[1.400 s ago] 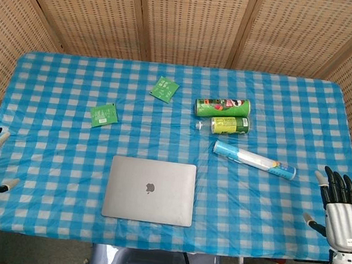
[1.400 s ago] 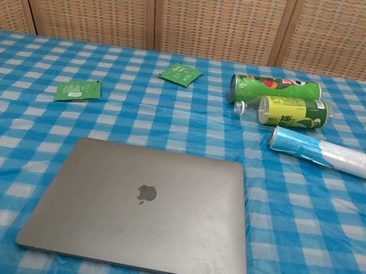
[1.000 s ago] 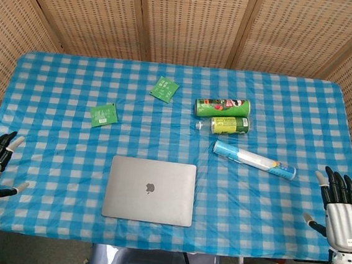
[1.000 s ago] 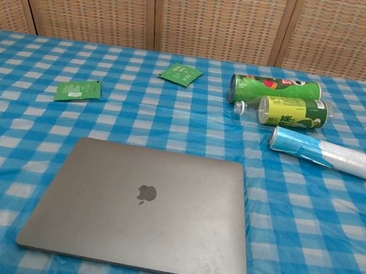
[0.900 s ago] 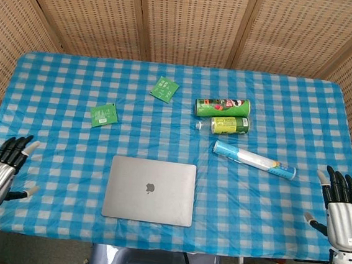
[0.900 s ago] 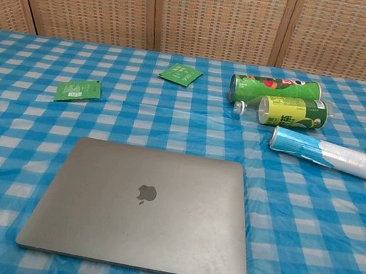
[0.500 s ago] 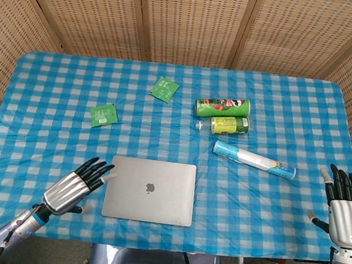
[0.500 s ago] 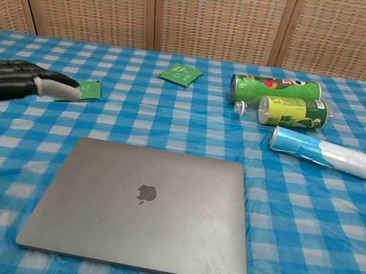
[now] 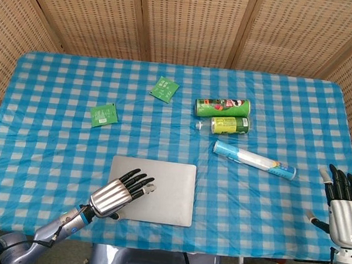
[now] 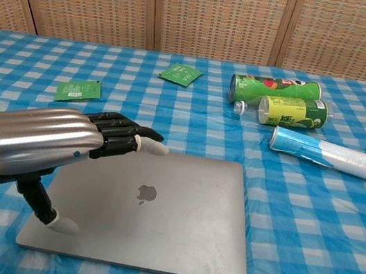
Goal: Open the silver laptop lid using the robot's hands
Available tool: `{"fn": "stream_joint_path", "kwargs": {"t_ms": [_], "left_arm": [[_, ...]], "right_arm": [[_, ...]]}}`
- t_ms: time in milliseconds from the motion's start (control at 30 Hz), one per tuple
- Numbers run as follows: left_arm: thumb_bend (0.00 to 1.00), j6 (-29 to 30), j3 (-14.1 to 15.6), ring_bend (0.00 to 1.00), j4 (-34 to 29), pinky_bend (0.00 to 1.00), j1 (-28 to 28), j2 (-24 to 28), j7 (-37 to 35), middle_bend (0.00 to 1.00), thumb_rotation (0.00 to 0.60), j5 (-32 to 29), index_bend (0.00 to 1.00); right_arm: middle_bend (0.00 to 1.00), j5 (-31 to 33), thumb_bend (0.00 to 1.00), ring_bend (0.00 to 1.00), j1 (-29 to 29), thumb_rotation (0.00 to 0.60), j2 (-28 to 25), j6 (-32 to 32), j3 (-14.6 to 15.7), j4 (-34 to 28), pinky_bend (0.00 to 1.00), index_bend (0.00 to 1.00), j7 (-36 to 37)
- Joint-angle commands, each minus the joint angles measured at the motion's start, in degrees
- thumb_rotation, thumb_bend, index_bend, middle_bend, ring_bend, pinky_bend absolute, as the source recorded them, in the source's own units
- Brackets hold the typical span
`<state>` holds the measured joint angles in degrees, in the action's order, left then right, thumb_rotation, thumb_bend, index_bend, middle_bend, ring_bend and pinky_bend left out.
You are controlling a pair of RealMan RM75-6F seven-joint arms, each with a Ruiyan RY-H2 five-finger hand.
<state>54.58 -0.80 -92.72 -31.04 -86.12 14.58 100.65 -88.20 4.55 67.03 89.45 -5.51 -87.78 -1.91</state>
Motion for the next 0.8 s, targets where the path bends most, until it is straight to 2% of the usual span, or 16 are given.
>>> {"fn": "stream_joint_path", "kwargs": {"t_ms": [33, 233, 400, 800], "left_arm": [[0.03, -0.62, 0.36, 0.00, -0.43, 0.00, -0.35, -1.35, 1.62, 0.00, 0.600, -1.29, 0.00], [0.09, -0.84, 1.13, 0.00, -1.38, 0.00, -0.24, -2.23, 6.42, 0.00, 0.600, -3.19, 0.00], [0.09, -0.69, 1.62, 0.00, -1.27, 0.00, 0.04, -3.69, 8.96, 0.00, 0.600, -4.73, 0.00], [0.09, -1.40, 1.59, 0.00, 3.63, 0.00, -0.70, -10.07, 13.15, 0.00, 0.600, -7.81, 0.00]], "right_arm": [[0.00, 0.02, 0.00, 0.00, 0.01, 0.600, -0.21, -0.22, 0.11, 0.01, 0.00, 0.05, 0.67], [0.00, 0.11, 0.00, 0.00, 0.07, 0.600, -0.75, -0.82, 0.32, 0.24, 0.00, 0.05, 2.88], [0.00, 0.02, 0.00, 0.00, 0.25, 0.600, -1.11, -1.38, 0.49, 0.26, 0.00, 0.05, 4.14], [0.00, 0.72, 0.00, 0.00, 0.40, 0.600, -1.65, -2.04, 0.32, 0.47, 0.00, 0.05, 5.76]]}}
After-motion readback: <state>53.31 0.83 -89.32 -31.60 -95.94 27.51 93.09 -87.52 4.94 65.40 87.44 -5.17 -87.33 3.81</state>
